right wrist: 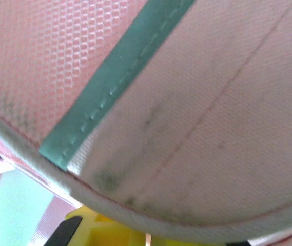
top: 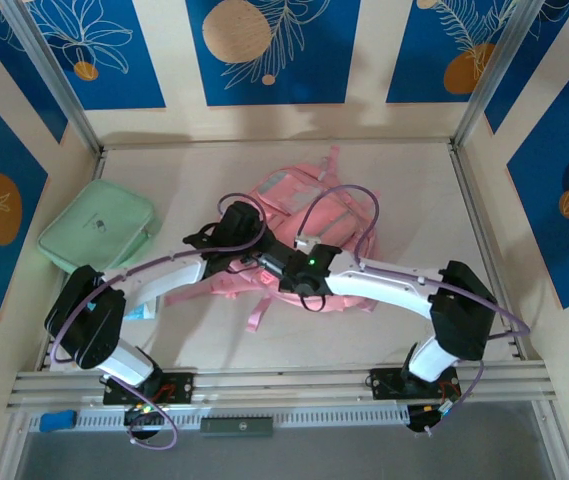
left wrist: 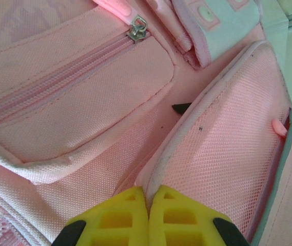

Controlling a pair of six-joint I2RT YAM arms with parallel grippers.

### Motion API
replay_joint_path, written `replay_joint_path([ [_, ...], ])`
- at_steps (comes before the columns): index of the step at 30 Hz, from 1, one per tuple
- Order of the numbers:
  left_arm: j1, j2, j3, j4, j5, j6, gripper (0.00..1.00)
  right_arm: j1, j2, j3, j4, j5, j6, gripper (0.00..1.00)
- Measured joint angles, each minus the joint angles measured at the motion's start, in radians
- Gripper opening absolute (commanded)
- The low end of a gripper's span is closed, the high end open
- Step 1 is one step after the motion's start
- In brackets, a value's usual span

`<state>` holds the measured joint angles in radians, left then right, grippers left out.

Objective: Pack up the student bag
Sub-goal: Zip the student bag at the center of the table.

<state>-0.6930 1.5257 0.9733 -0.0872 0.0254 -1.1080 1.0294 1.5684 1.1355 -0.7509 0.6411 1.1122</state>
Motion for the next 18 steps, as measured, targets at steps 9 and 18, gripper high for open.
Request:
replay_joint_path([
  [9, 0.062, -0.002, 0.048, -0.076, 0.06, 0.112, 0.0, -0.087, -0.158, -0.091, 0.034, -0.072, -0.273, 0.0],
  [18, 0.101, -0.016, 0.058, -0.081, 0.079, 0.164, 0.3, -0.109, -0.166, -0.096, 0.1, -0.185, -0.373, 0.0],
])
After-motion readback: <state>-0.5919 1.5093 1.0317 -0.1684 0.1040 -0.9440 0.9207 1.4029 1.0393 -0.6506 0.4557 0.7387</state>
